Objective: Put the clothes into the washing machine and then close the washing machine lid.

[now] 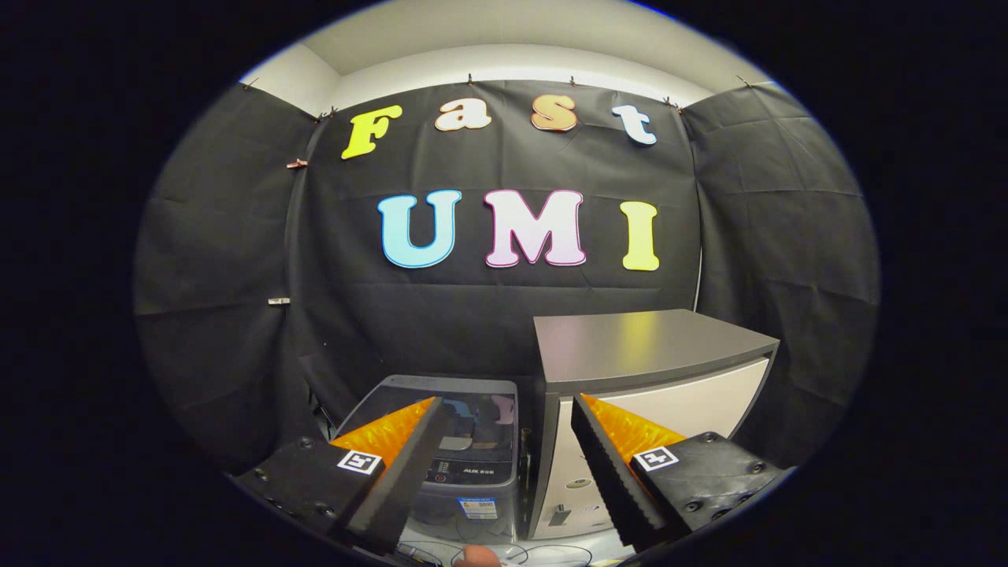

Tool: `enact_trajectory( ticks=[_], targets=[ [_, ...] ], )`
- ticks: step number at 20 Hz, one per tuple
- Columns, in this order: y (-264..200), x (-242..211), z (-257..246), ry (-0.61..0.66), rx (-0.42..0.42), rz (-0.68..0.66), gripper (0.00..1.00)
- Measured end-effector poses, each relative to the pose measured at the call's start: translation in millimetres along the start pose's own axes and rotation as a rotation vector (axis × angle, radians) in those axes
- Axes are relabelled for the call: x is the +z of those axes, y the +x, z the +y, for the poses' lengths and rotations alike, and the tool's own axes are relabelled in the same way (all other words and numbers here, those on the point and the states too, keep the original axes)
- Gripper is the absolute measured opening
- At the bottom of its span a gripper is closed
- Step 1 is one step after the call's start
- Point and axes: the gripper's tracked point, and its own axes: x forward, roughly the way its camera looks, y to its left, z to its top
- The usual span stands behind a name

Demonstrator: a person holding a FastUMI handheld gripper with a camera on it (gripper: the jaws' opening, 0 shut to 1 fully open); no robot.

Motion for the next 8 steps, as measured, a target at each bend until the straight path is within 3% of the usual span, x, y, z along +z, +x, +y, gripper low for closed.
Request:
enact_trajectory(
  ticks=[8],
  targets=[
    [-3.3,-13.7,-5.1,-0.019,-0.026,0.03,1.0]
  ],
)
